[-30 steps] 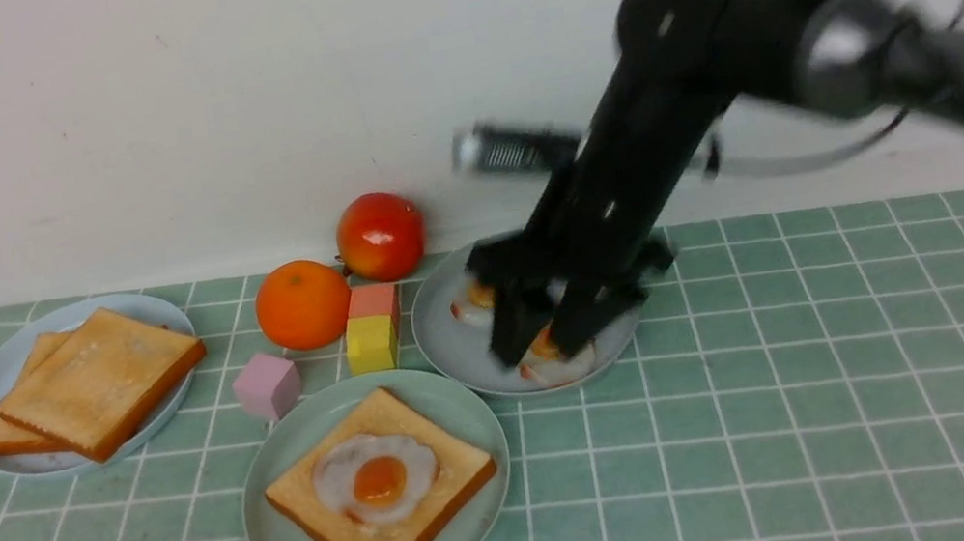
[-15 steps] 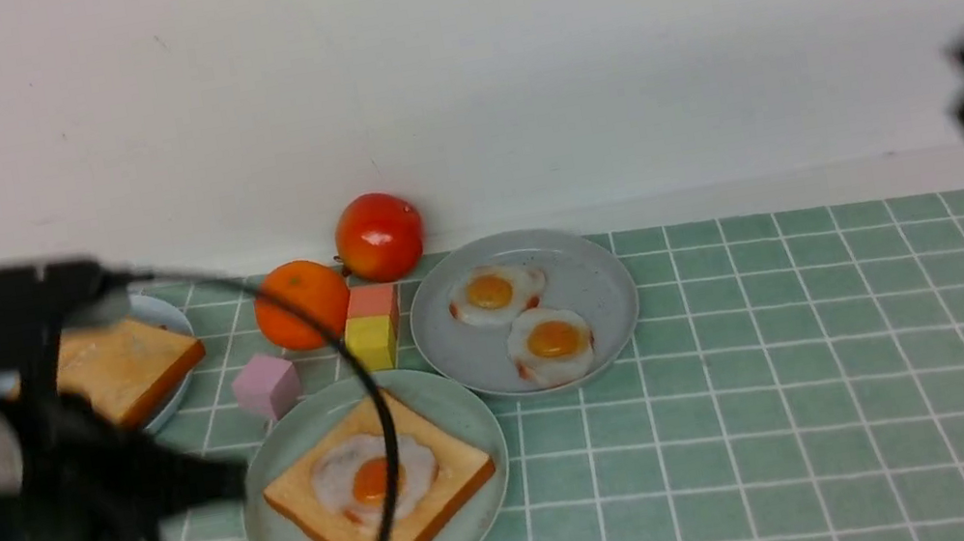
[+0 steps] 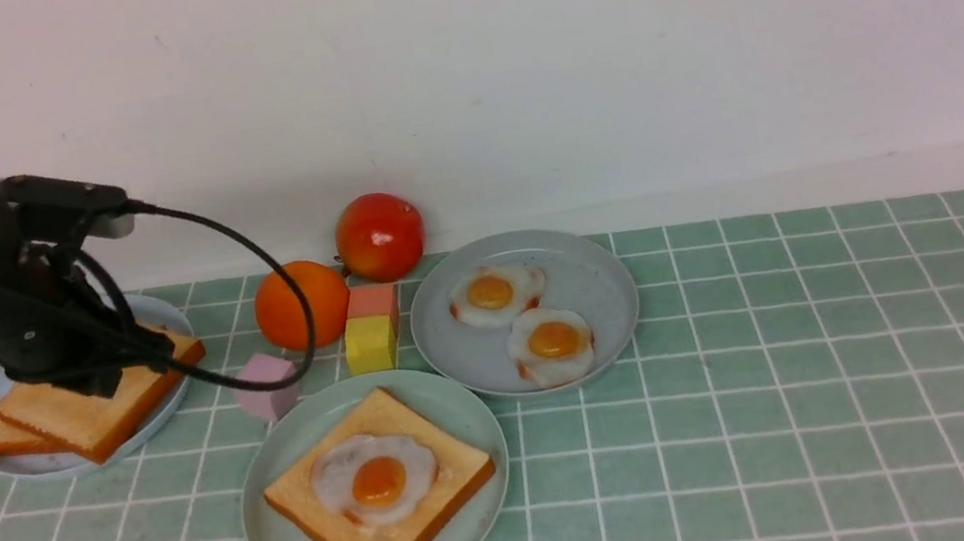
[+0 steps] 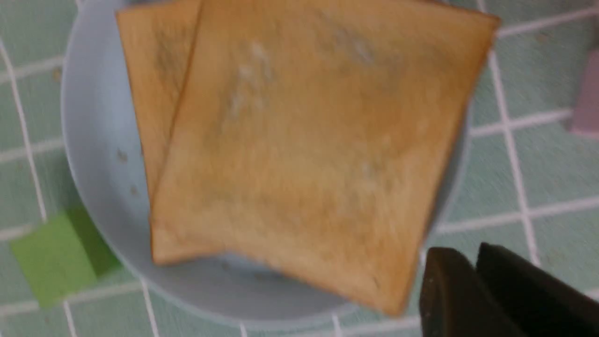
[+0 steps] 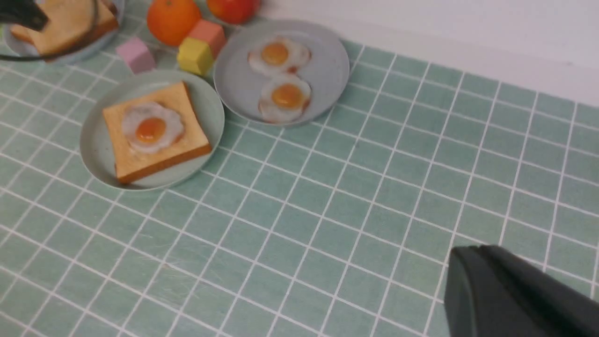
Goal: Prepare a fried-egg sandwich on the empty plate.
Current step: Use the left arm to grab a slice of bread, then use the left arm to place a slice of bread on the fried egg in the middle
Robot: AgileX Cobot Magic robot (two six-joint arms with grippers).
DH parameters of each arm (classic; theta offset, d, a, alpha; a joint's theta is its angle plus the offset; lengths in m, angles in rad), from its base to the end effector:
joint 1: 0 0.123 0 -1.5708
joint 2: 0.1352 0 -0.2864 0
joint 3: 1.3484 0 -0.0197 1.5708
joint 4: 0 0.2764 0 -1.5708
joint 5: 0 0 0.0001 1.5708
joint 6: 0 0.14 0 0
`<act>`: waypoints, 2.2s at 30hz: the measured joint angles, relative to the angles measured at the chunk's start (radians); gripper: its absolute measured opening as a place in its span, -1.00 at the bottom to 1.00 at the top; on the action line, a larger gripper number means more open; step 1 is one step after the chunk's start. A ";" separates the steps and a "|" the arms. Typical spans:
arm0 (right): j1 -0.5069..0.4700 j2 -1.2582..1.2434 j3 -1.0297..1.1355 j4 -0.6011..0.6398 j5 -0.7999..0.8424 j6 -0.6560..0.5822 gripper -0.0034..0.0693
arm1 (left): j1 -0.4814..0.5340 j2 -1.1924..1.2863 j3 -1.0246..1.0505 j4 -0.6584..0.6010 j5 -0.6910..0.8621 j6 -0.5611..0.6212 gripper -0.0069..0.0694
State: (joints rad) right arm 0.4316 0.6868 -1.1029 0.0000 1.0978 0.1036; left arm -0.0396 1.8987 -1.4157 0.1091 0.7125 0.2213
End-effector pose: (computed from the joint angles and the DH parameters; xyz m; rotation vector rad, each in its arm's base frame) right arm 0.1395 0.0642 0.4049 -0.3562 2.1522 0.3063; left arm 0.4532 -0.0080 0.1660 0.4365 2.6483 0.1786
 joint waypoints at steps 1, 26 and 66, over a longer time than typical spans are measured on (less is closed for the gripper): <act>0.000 -0.001 0.000 0.007 0.002 0.000 -0.90 | 0.000 0.019 -0.015 0.006 -0.005 0.005 -0.32; 0.000 0.132 0.045 0.222 -0.004 -0.121 -0.88 | -0.008 0.145 -0.040 0.140 -0.125 0.023 -0.42; 0.000 -0.026 0.045 0.303 0.034 -0.210 -0.87 | -0.643 -0.061 0.170 0.235 0.067 -0.274 -0.39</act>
State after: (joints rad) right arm 0.4316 0.6603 -1.0581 0.3033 1.1314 -0.1059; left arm -0.6829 1.8378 -1.2454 0.3444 0.7800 -0.0531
